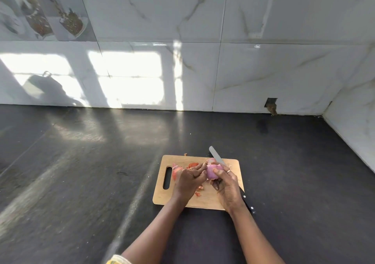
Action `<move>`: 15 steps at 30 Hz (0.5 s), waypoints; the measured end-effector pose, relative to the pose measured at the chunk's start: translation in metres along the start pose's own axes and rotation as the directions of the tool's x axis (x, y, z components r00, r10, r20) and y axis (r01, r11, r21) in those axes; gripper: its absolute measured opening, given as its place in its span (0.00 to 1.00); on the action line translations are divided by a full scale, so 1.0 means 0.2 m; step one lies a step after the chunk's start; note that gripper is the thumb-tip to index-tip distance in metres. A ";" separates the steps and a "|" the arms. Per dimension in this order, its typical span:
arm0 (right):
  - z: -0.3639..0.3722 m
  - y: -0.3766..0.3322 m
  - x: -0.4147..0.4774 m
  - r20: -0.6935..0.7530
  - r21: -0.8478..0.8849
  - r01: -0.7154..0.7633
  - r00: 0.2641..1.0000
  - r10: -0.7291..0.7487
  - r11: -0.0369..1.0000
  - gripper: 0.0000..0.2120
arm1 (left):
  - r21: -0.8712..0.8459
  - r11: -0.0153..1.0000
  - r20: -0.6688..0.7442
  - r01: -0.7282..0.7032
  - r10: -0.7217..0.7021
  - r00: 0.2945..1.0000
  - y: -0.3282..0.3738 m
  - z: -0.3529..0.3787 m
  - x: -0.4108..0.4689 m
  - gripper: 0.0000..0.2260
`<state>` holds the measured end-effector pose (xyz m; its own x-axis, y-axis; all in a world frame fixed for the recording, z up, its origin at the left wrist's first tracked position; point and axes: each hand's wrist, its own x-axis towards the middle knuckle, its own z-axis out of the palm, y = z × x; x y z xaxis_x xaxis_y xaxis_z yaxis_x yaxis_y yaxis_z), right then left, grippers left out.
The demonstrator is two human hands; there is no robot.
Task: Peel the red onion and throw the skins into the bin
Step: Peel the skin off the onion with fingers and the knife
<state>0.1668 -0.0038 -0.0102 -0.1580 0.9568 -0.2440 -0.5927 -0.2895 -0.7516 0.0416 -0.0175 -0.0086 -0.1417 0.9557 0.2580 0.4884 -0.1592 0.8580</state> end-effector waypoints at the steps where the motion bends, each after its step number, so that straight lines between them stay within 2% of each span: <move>1: 0.00 0.00 0.00 0.000 0.001 0.001 1.000 -0.001 1.000 0.20 | -0.006 1.000 0.002 0.001 -0.001 1.000 0.00 0.00 0.00 0.13; 6: -0.02 0.01 0.01 -0.008 0.008 -0.010 1.000 0.010 1.000 0.23 | -0.030 0.998 -0.038 0.057 -0.058 0.998 0.00 -0.02 0.00 0.17; 8: -0.02 0.01 0.02 -0.010 0.006 -0.012 1.000 0.012 1.000 0.25 | -0.042 0.996 -0.047 0.085 -0.086 0.995 0.00 -0.02 0.00 0.13; 11: -0.03 0.02 0.02 -0.004 0.021 -0.012 1.000 0.012 1.000 0.23 | -0.092 0.990 -0.084 0.104 -0.112 0.990 0.02 -0.02 -0.01 0.04; 15: -0.04 0.02 0.03 0.032 0.041 -0.006 0.999 0.005 0.999 0.23 | -0.167 0.978 -0.083 0.125 -0.140 0.987 0.00 -0.01 -0.01 0.10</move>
<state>0.1699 0.0002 -0.0183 -0.1859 0.9558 -0.2278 -0.6239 -0.2939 -0.7241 0.0412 -0.0191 -0.0078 -0.2795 0.9448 0.1712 0.3165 -0.0777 0.9454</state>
